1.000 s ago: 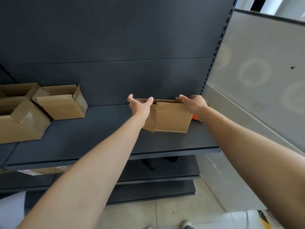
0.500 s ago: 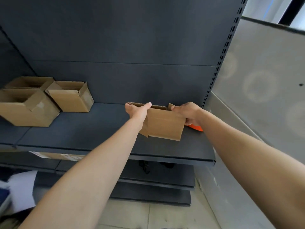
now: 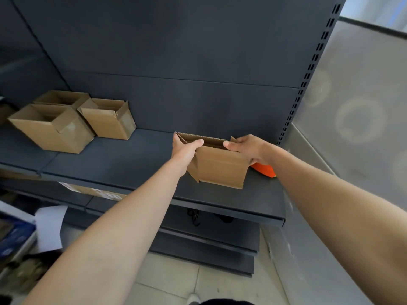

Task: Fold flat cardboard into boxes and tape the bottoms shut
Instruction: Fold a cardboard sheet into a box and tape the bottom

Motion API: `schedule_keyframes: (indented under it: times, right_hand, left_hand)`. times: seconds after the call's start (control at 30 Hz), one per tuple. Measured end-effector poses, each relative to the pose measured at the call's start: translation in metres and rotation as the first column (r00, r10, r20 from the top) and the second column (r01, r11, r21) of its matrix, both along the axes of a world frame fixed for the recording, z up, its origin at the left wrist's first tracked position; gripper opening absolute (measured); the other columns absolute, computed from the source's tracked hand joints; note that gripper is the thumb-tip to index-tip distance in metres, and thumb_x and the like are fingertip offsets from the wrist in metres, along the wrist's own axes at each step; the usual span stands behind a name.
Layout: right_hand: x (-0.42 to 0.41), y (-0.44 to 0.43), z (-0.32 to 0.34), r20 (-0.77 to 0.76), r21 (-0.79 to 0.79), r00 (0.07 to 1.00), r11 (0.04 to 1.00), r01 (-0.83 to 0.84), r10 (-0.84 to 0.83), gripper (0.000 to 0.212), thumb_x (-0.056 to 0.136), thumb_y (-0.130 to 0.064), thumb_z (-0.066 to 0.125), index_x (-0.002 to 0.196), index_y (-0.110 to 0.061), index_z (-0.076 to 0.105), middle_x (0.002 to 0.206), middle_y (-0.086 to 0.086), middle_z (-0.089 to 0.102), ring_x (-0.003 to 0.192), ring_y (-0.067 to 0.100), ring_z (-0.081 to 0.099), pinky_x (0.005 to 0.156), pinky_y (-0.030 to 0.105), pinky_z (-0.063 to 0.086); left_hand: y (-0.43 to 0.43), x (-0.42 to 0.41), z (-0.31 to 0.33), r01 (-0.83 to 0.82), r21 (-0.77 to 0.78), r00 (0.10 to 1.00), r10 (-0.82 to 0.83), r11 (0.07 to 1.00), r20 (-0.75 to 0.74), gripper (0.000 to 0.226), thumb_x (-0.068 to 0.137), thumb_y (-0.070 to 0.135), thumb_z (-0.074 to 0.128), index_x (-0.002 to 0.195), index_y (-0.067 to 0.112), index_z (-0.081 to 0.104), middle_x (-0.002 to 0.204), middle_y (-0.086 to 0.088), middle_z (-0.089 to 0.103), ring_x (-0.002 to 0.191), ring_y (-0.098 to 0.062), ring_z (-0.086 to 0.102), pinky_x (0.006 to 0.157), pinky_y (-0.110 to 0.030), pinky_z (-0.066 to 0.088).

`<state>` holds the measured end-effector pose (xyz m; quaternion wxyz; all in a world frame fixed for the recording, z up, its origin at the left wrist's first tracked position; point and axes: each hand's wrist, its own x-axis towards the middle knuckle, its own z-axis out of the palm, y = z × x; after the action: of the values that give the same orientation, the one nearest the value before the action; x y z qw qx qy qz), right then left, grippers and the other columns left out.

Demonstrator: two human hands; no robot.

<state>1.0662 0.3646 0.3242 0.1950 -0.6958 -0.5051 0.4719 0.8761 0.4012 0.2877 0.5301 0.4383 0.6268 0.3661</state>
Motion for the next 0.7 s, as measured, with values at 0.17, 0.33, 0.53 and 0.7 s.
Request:
schedule_keyframes:
  times: [0.17, 0.33, 0.53, 0.7]
  right_hand:
    - [-0.010, 0.005, -0.005, 0.038, 0.013, 0.999, 0.999, 0.037, -0.037, 0.054, 0.088, -0.060, 0.053, 0.113, -0.014, 0.067, 0.106, 0.003, 0.069, 0.096, 0.022, 0.066, 0.093, 0.040, 0.053]
    - [-0.009, 0.010, -0.006, 0.025, -0.023, 0.997, 0.997, 0.073, -0.072, 0.055, 0.087, -0.060, 0.054, 0.115, -0.015, 0.066, 0.108, 0.003, 0.069, 0.097, 0.024, 0.066, 0.094, 0.041, 0.052]
    - [-0.005, 0.020, -0.011, 0.062, 0.030, 0.972, 0.974, 0.227, -0.228, 0.060, 0.087, -0.059, 0.055, 0.114, -0.005, 0.064, 0.110, 0.007, 0.067, 0.101, 0.027, 0.064, 0.095, 0.040, 0.050]
    - [-0.009, 0.032, -0.013, 0.166, 0.105, 0.901, 0.916, 0.387, -0.400, 0.046, 0.092, -0.050, 0.053, 0.087, -0.005, 0.050, 0.093, 0.009, 0.053, 0.076, 0.024, 0.052, 0.070, 0.033, 0.042]
  left_hand:
    - [0.009, 0.002, -0.001, 0.141, -0.046, 0.990, -0.141, 0.989, 0.003, 0.093, 0.086, 0.032, 0.068, 0.152, 0.032, 0.003, 0.151, -0.001, 0.031, 0.134, -0.026, 0.036, 0.110, -0.045, 0.034]
    - [0.017, 0.001, -0.003, 0.197, -0.042, 0.980, -0.196, 0.979, 0.022, 0.093, 0.087, 0.032, 0.067, 0.152, 0.033, 0.000, 0.151, 0.000, 0.030, 0.133, -0.026, 0.036, 0.108, -0.044, 0.035]
    - [0.023, -0.001, -0.004, 0.273, -0.032, 0.960, -0.270, 0.962, 0.079, 0.083, 0.083, 0.022, 0.061, 0.150, 0.036, 0.014, 0.133, -0.001, 0.048, 0.113, -0.021, 0.052, 0.100, -0.043, 0.046]
    - [0.026, -0.007, -0.002, 0.353, -0.026, 0.927, -0.346, 0.935, 0.142, 0.069, 0.092, 0.013, 0.050, 0.151, 0.033, 0.020, 0.130, 0.000, 0.052, 0.114, -0.020, 0.054, 0.102, -0.040, 0.044]
